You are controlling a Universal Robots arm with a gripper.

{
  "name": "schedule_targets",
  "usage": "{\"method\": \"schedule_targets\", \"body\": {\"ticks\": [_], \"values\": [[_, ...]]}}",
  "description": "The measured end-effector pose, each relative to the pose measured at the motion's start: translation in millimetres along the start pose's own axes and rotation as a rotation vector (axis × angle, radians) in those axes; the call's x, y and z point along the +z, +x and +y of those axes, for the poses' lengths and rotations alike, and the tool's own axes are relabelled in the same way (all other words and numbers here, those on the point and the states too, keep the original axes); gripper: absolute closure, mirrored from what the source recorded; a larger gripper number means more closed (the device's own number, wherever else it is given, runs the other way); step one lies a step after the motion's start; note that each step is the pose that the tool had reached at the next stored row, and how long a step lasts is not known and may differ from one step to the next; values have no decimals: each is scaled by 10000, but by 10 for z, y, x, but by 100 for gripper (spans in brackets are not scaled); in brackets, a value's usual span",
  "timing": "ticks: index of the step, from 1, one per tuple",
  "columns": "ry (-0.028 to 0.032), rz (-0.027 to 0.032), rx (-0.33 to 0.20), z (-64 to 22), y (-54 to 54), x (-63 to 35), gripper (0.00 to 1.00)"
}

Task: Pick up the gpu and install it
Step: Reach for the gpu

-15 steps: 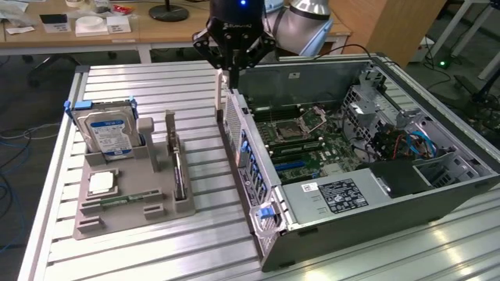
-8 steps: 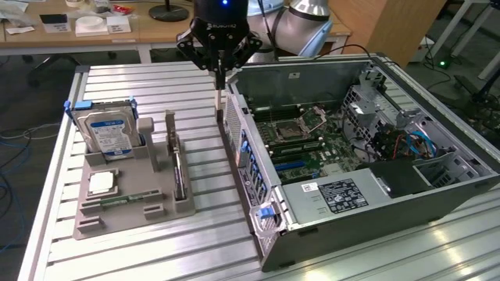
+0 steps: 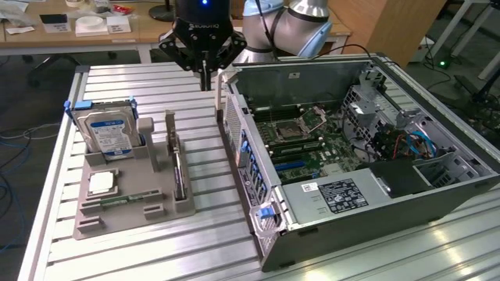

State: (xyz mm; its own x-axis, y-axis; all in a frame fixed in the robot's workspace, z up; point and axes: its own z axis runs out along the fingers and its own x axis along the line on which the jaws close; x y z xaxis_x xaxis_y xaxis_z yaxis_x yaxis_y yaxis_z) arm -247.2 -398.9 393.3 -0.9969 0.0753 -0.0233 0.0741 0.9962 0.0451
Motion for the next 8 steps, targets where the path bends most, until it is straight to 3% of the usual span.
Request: {"method": "schedule_targets", "body": {"ticks": [8], "values": [[0,0,0,-18,235,-6,85]]}}
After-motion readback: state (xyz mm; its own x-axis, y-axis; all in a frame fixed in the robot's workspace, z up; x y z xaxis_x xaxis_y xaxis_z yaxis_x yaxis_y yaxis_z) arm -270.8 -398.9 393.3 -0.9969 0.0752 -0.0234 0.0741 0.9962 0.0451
